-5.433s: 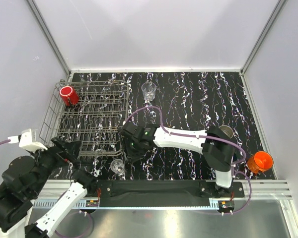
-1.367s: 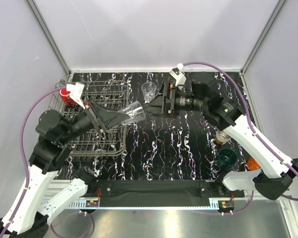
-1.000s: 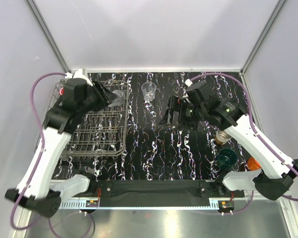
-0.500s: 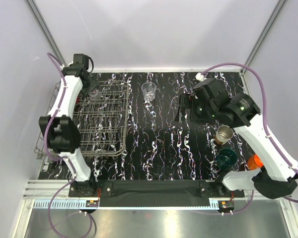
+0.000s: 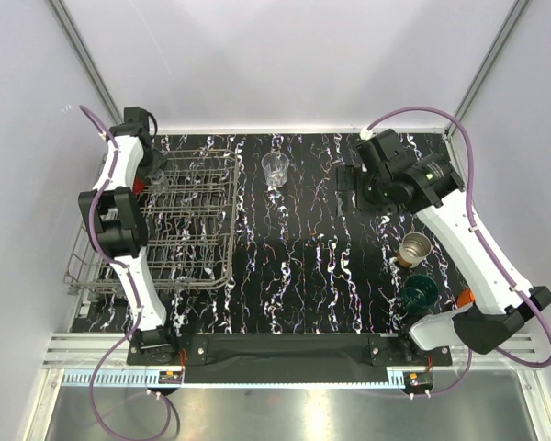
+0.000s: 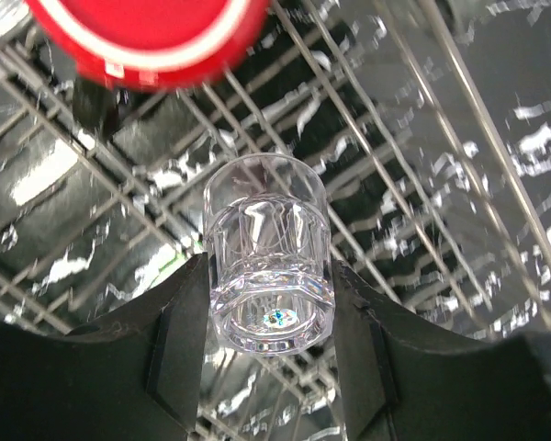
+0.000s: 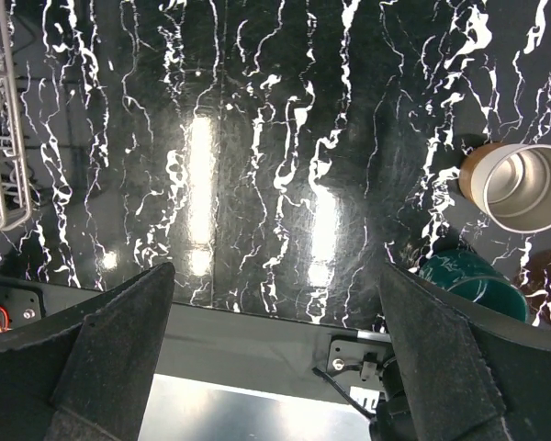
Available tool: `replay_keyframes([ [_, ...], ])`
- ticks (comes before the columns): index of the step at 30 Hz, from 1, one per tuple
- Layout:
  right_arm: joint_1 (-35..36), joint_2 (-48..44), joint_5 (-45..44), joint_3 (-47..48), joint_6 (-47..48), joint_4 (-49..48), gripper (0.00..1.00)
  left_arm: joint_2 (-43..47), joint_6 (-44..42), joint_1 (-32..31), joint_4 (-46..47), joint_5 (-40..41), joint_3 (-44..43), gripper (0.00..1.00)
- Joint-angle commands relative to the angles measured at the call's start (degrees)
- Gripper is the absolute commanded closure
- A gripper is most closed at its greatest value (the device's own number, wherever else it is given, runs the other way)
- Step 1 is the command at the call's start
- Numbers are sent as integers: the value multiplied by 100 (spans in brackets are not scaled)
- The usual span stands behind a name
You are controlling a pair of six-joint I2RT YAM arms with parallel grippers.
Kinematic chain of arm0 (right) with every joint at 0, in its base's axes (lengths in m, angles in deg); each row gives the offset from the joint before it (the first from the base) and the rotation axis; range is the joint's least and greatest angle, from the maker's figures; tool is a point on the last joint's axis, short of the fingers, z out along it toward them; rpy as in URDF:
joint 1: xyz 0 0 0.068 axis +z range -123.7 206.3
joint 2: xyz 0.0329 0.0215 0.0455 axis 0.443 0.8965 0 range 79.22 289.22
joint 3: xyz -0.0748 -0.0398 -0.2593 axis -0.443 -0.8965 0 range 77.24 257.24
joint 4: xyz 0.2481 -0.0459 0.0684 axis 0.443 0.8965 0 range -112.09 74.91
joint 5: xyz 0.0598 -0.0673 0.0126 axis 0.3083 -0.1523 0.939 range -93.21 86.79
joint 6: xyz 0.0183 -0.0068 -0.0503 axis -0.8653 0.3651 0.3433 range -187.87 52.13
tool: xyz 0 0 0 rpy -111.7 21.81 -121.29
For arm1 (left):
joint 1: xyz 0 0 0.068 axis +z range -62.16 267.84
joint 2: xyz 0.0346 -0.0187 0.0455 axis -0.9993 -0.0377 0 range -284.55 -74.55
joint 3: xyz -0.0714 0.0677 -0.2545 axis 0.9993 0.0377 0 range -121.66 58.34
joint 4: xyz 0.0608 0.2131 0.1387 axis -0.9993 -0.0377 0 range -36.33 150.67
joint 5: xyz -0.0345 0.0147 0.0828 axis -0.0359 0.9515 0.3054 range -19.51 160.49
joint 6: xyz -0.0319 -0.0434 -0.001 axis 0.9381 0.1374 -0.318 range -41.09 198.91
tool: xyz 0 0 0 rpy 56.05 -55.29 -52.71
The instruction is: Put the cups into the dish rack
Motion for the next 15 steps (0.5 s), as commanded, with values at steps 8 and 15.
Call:
replay_keyframes([
  [8, -697, 236, 653, 140, 494, 275, 0, -787, 246, 365, 731, -579, -737, 100],
  [15, -811, 412, 758, 271, 538, 231, 0, -1007, 423, 620, 687, -984, -809, 88],
])
